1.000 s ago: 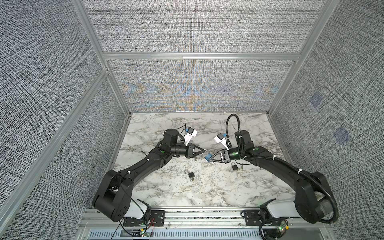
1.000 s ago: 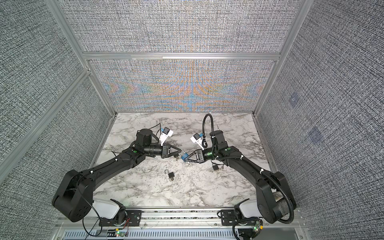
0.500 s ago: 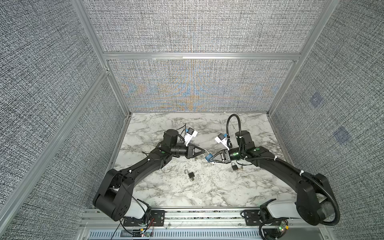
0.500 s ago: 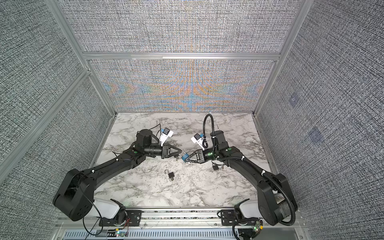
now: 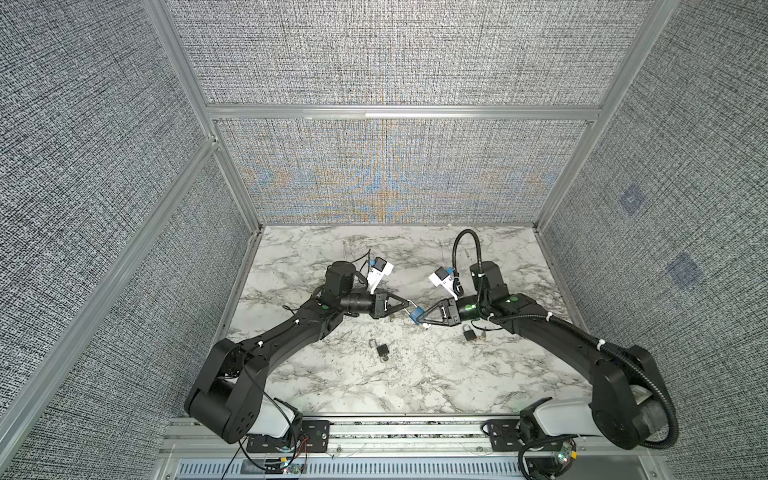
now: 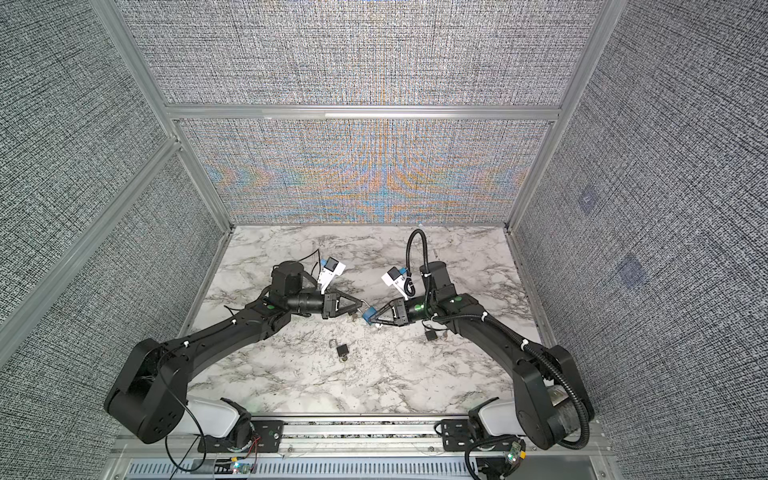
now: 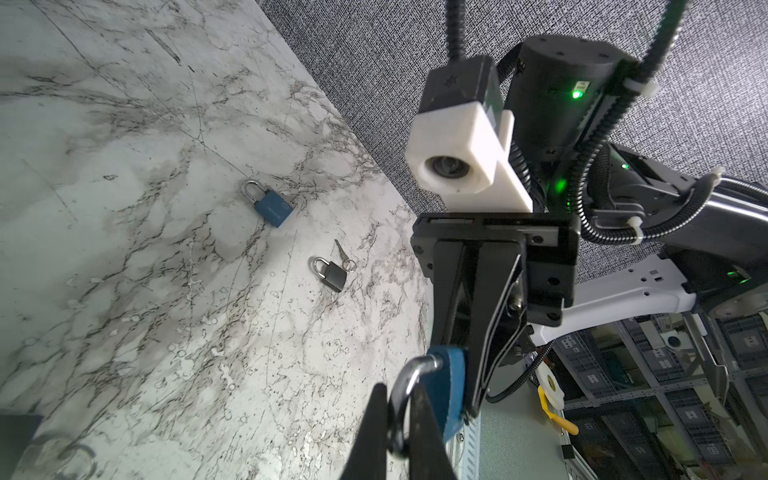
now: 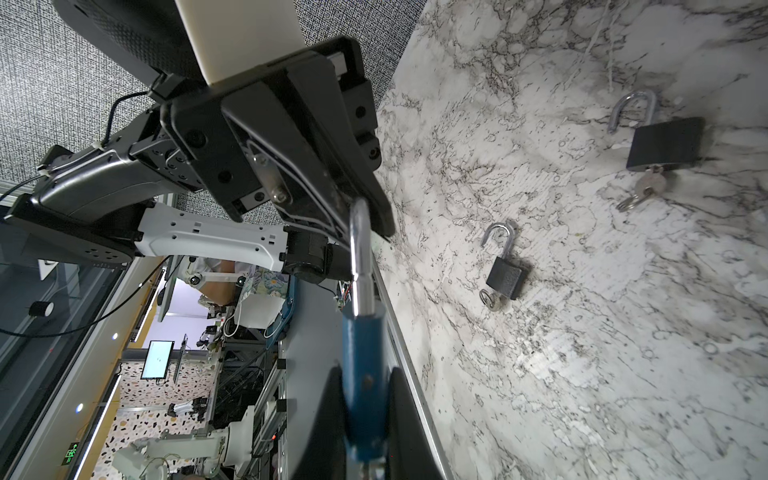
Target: Lock with the key
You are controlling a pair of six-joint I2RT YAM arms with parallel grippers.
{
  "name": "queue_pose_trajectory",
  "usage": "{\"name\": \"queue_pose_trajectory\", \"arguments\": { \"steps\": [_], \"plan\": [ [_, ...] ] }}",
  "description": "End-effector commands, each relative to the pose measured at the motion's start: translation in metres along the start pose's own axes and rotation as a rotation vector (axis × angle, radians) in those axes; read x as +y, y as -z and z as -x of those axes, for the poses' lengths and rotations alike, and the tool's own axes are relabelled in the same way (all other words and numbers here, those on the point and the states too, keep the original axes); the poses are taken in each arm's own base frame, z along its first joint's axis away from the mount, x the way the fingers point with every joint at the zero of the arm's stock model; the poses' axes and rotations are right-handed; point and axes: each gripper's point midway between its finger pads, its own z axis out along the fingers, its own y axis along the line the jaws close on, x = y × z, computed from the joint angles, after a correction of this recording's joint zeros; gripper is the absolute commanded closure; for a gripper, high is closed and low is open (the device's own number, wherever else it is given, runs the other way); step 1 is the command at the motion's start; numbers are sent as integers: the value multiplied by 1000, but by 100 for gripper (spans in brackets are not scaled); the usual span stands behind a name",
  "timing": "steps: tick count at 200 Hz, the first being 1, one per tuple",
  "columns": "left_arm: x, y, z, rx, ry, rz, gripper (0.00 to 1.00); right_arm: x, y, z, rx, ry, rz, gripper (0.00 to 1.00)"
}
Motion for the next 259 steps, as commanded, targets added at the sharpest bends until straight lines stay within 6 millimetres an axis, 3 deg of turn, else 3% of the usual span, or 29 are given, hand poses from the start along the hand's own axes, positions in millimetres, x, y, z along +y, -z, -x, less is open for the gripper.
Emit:
{"name": "queue_pose_trajectory", "arguments": {
  "steps": [1, 259],
  "plan": [
    [1, 0, -6, 14, 8, 5, 100, 18, 0, 15, -29, 94, 69, 100],
    [-26, -18, -40, 72, 50, -88, 100, 3, -10, 44, -103, 98, -16, 100]
  ]
}}
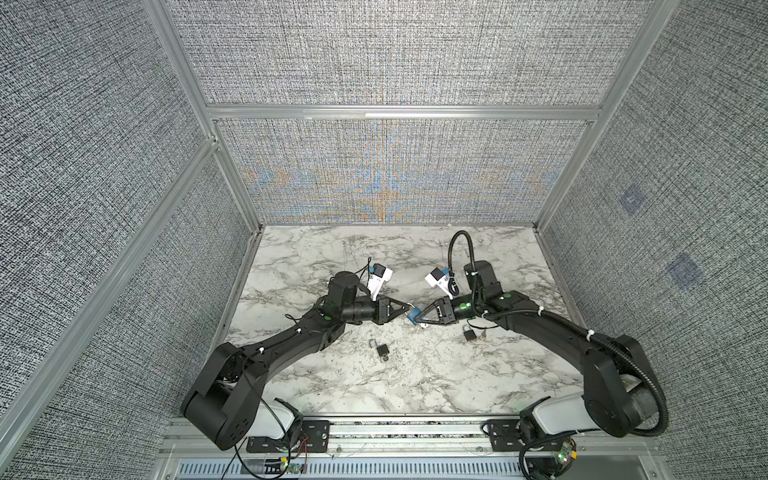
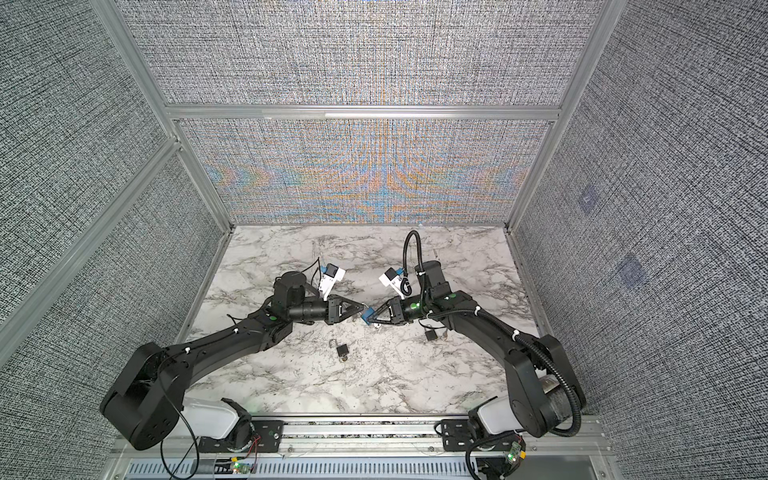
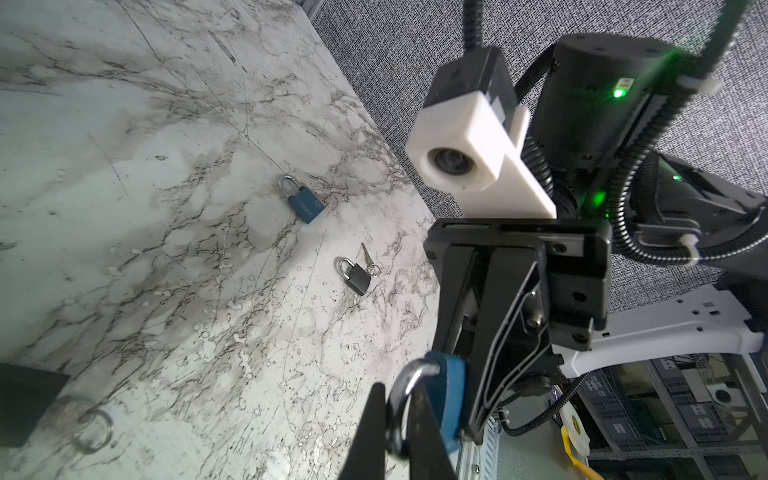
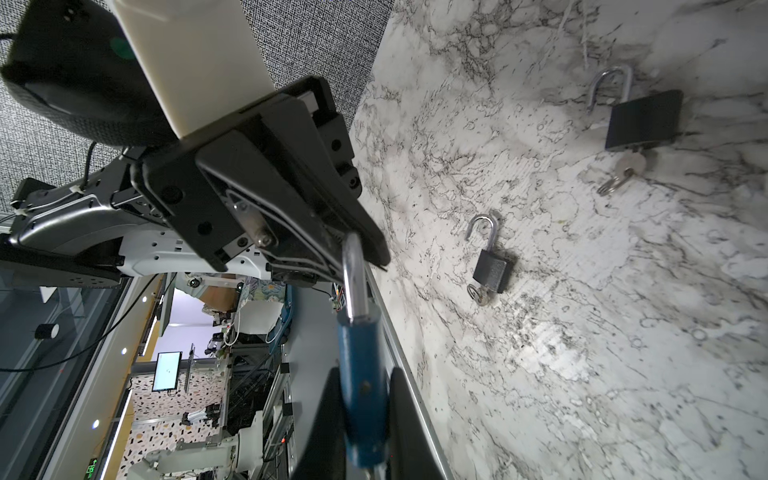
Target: Lock with the key
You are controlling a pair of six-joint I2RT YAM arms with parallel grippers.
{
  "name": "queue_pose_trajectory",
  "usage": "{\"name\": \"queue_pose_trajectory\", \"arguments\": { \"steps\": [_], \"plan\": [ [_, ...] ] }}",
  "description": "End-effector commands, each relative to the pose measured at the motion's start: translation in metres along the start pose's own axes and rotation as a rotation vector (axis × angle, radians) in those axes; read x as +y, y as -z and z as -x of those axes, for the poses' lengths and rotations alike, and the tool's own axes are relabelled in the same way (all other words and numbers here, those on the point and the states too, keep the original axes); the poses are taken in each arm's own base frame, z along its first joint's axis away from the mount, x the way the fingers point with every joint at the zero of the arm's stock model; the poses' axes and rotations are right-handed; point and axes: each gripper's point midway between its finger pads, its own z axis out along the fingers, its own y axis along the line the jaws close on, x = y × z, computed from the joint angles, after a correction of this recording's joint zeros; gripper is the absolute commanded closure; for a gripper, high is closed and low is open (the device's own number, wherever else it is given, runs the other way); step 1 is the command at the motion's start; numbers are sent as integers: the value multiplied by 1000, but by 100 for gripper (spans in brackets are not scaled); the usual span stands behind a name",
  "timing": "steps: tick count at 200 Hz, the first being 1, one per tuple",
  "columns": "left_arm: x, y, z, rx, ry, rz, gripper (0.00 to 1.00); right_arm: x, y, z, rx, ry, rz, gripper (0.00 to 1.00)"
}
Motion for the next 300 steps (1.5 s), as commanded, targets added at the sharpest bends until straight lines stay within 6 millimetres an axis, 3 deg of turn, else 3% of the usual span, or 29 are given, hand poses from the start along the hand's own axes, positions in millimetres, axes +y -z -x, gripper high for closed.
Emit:
{"name": "queue_pose_trajectory", "arguments": {
  "steps": [1, 41, 72, 101, 300],
  "plan": [
    [-33, -3, -28, 128, -7, -168, 100, 21, 1, 39, -121, 167, 24, 100],
    [-31, 2, -18, 92, -19, -162, 100, 13, -3, 28, -84, 159, -8, 100],
    [-32, 10, 2, 42, -12, -193, 73, 11, -11, 12, -36, 154, -17, 100],
    [-32, 10, 12, 36, -26, -195, 70, 12, -13, 6, -32, 154, -18, 100],
    [-28, 28, 12, -23, 2, -198, 81, 18, -12, 12, -49, 165, -14, 100]
  ]
}}
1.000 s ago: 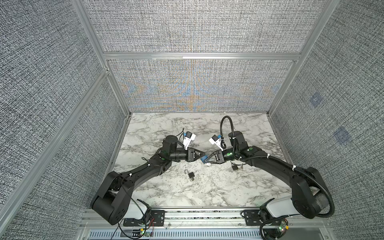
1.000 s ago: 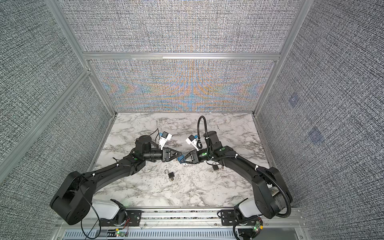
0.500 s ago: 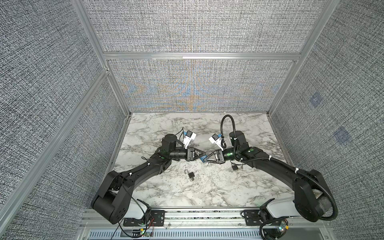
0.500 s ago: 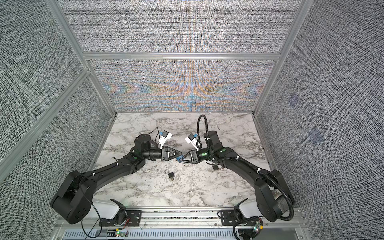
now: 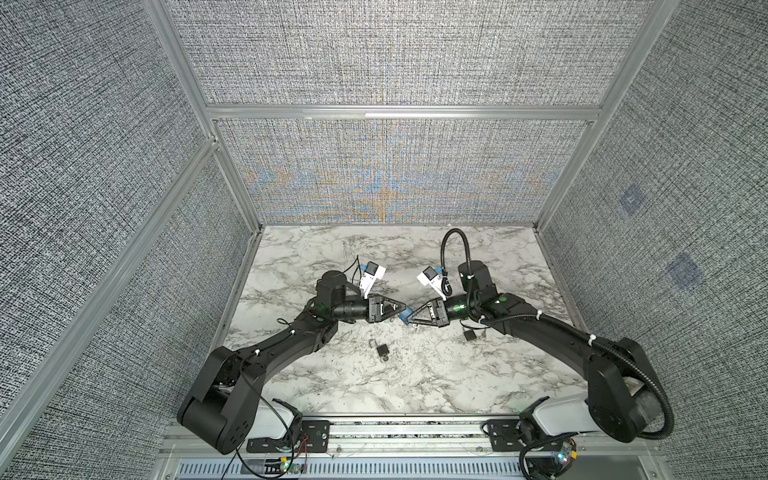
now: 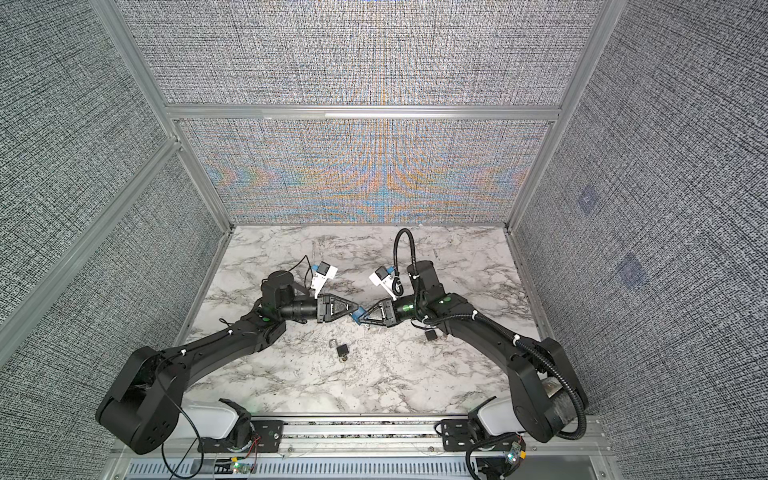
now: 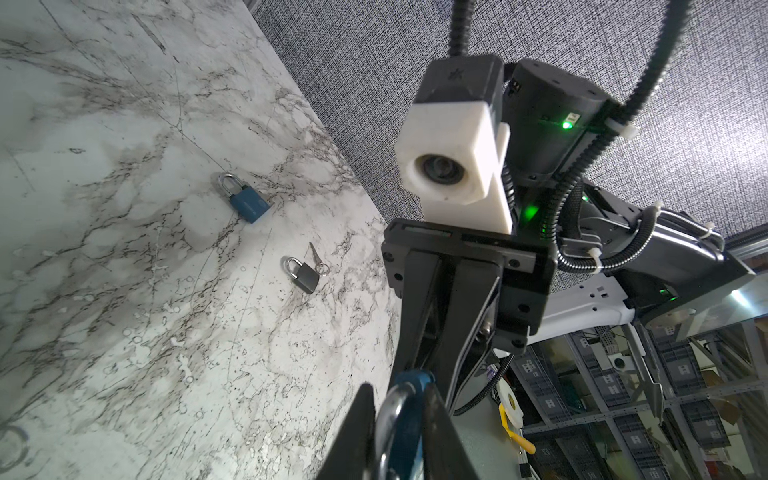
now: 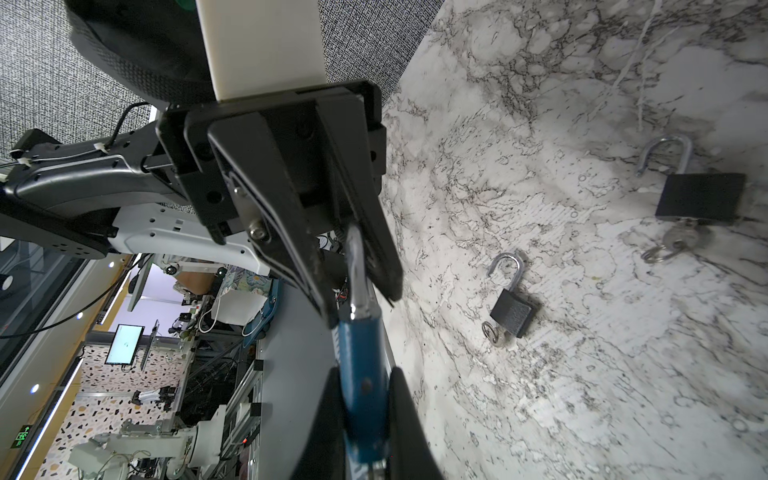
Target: Lock with the key
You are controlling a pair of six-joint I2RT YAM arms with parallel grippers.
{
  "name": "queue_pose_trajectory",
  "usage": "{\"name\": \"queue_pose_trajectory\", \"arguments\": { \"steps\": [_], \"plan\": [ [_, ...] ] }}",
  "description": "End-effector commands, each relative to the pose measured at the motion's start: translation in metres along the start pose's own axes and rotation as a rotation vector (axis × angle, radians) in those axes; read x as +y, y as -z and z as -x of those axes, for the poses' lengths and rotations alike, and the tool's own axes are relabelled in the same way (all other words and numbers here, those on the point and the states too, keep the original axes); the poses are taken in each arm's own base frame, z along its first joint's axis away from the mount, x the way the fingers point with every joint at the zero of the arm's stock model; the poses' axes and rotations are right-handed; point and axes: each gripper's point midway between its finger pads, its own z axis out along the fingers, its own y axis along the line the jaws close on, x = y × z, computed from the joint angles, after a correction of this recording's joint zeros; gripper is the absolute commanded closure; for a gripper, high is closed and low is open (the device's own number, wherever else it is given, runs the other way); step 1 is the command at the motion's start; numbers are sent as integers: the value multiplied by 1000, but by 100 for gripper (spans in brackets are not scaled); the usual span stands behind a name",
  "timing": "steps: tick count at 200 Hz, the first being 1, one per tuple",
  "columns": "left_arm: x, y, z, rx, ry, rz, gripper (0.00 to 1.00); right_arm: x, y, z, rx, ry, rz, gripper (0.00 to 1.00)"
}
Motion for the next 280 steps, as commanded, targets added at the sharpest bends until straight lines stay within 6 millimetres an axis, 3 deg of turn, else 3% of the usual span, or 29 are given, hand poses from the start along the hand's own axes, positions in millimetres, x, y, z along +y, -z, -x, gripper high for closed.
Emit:
{"name": "queue_pose_trajectory", "arguments": {
  "steps": [1, 118, 155, 173, 186, 280],
  "plan": [
    [-11, 2, 2, -3, -44, -42, 81, -3, 0, 8, -28, 0, -28, 100],
    [-11, 4, -1, -6, -36, -46, 100, -1, 1, 16, -46, 3, -31, 100],
    [-9, 4, 0, -15, -30, -39, 100, -2, 0, 17, -55, -1, -25, 100],
    [-8, 4, 2, -25, -22, -34, 100, -4, -1, 16, -58, -4, -18, 76],
    [-8, 4, 3, -33, -14, -35, 100, -8, 0, 14, -64, -14, -15, 69],
    [-10, 5, 12, -54, -24, -33, 100, -9, 5, -1, -68, -44, 9, 71]
  ]
}}
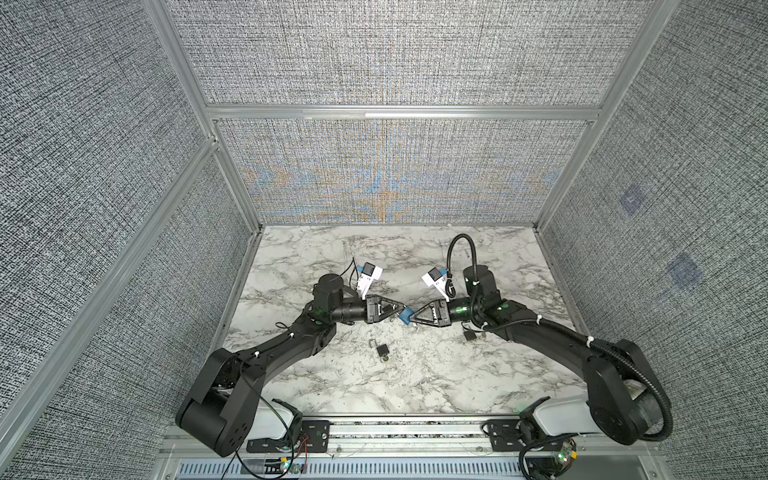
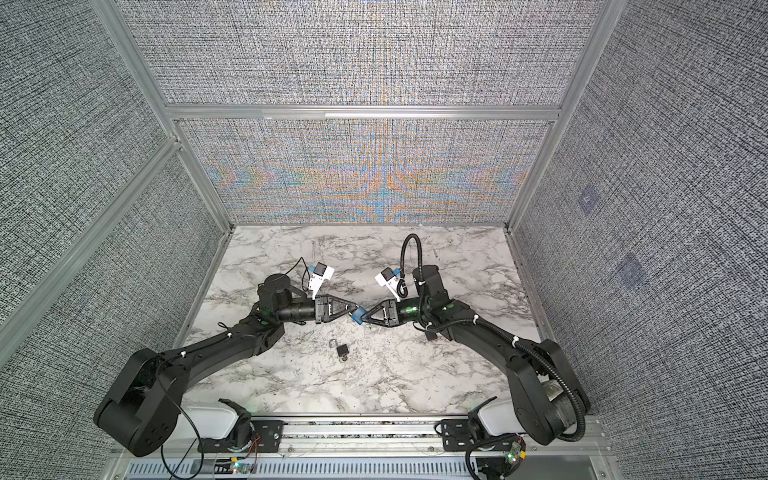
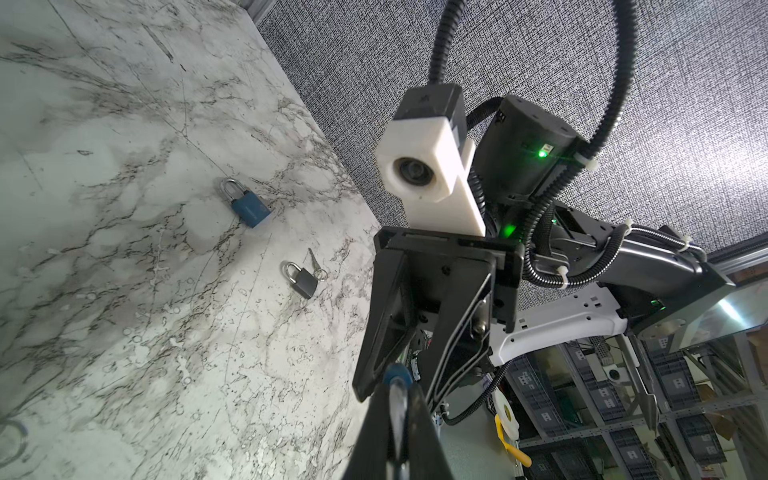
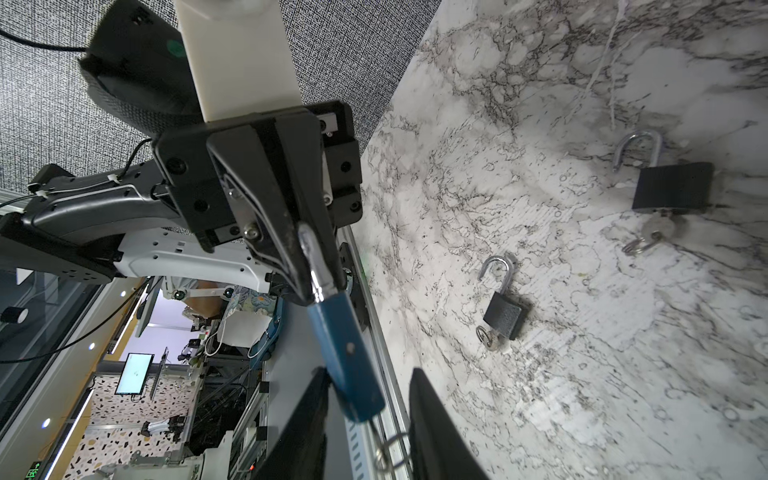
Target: Lock with the key
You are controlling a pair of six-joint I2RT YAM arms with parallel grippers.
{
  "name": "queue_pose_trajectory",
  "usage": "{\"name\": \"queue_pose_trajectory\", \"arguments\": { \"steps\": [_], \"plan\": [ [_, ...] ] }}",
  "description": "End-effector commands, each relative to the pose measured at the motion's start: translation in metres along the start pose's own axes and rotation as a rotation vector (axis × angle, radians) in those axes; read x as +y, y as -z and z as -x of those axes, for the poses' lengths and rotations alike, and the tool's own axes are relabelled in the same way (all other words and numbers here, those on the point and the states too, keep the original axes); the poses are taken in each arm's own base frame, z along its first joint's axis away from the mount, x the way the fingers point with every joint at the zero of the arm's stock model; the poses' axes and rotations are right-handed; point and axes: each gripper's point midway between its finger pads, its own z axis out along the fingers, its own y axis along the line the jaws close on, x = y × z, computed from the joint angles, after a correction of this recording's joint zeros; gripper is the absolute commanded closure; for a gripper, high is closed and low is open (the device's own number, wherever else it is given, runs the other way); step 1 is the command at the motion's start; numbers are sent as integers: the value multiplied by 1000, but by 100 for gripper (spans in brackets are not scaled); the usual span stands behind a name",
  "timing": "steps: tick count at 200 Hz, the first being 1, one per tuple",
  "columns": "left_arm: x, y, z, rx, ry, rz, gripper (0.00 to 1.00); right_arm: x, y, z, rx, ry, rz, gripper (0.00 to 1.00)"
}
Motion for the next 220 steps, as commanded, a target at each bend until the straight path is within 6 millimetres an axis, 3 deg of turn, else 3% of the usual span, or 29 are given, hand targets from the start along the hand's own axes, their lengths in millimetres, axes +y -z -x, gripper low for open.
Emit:
{"name": "queue_pose_trajectory", "arguments": {
  "steps": [1, 32, 147, 220],
  "plan": [
    [-11, 1, 9, -16, -51, -34, 100, 1, 1, 1, -11, 5, -2, 71],
    [-11, 2, 11, -25, -51, -27, 100, -2, 2, -1, -16, 4, -18, 74],
    [-9, 3, 11, -28, -44, -24, 100, 1, 4, 2, -30, 11, -12, 100],
    [-10, 10, 24, -68, -42, -27, 100, -3, 5, -8, -33, -12, -8, 100]
  ]
}}
